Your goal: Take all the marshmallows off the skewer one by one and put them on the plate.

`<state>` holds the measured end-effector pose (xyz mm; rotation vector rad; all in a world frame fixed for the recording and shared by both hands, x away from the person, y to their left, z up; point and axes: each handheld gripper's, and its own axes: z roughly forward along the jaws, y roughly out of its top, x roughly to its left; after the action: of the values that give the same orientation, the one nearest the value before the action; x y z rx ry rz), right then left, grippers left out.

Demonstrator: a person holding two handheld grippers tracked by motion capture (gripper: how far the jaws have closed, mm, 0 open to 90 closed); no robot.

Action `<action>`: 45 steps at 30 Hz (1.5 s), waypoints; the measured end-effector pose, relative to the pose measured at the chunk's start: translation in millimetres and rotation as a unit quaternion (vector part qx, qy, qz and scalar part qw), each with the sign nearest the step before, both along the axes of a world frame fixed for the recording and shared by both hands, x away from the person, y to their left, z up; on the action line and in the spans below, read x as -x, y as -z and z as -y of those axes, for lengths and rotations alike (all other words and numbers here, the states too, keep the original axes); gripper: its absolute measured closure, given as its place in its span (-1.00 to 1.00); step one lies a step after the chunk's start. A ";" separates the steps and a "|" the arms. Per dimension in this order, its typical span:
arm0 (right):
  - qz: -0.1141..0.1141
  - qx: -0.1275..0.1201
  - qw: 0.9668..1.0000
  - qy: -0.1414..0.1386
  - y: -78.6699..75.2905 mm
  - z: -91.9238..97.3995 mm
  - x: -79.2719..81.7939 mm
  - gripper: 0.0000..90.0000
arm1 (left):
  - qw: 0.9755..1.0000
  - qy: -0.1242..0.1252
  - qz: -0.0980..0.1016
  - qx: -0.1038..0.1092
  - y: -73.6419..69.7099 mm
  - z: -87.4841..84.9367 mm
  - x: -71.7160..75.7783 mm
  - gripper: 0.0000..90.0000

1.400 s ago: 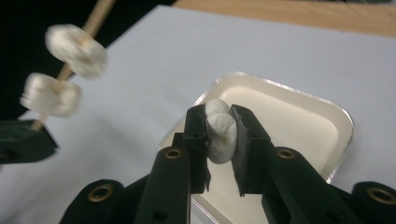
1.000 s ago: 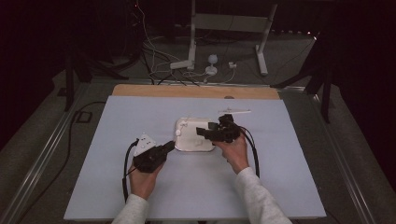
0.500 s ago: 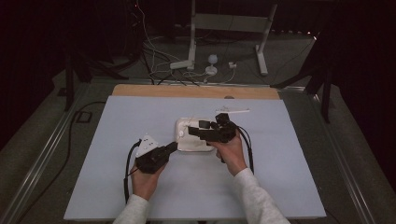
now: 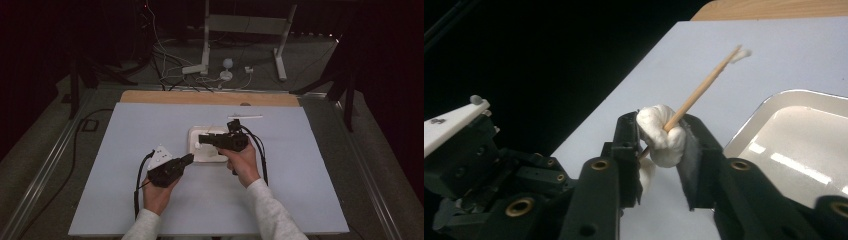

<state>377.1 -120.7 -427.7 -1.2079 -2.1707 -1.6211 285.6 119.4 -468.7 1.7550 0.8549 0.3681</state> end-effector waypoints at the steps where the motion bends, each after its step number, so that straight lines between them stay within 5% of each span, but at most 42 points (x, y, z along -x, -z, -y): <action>1: 0.004 -0.002 1.000 0.005 -2.3 1.8 1.0 0.66 | 1.000 0.004 0.003 0.000 0.3 0.9 -0.1 1.00; 8: 0.031 -0.007 0.999 0.039 -10.5 10.5 2.7 0.71 | 1.000 0.012 0.011 -0.012 0.0 1.5 1.6 1.00; 11: 0.024 -0.038 0.997 0.055 -15.8 24.5 -2.5 0.72 | 1.000 0.018 0.011 -0.005 1.5 -1.7 2.2 1.00; 16: 0.044 -0.015 0.997 0.064 -21.8 28.0 -1.0 0.74 | 0.999 0.024 0.020 -0.024 0.5 4.2 3.6 1.00; 19: 0.059 -0.028 0.993 0.100 -26.6 36.6 -1.0 0.77 | 0.999 0.018 0.012 -0.047 4.6 2.0 4.4 1.00; 21: 0.063 -0.046 0.990 0.117 -33.2 49.7 -3.7 0.77 | 0.999 0.012 0.004 -0.035 6.7 -3.3 2.8 1.00; 27: 0.077 -0.014 0.991 0.107 -41.9 61.8 -2.6 0.76 | 1.000 0.005 -0.001 -0.016 5.6 -5.4 1.1 1.00; 45: 0.058 0.042 0.994 0.088 -11.1 34.3 -10.0 0.73 | 1.000 -0.010 -0.009 0.010 5.0 -12.8 -1.8 1.00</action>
<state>387.1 -154.9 -416.6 -1.3980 -2.2800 -1.7229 287.4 132.3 -473.7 1.7343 0.8858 0.3555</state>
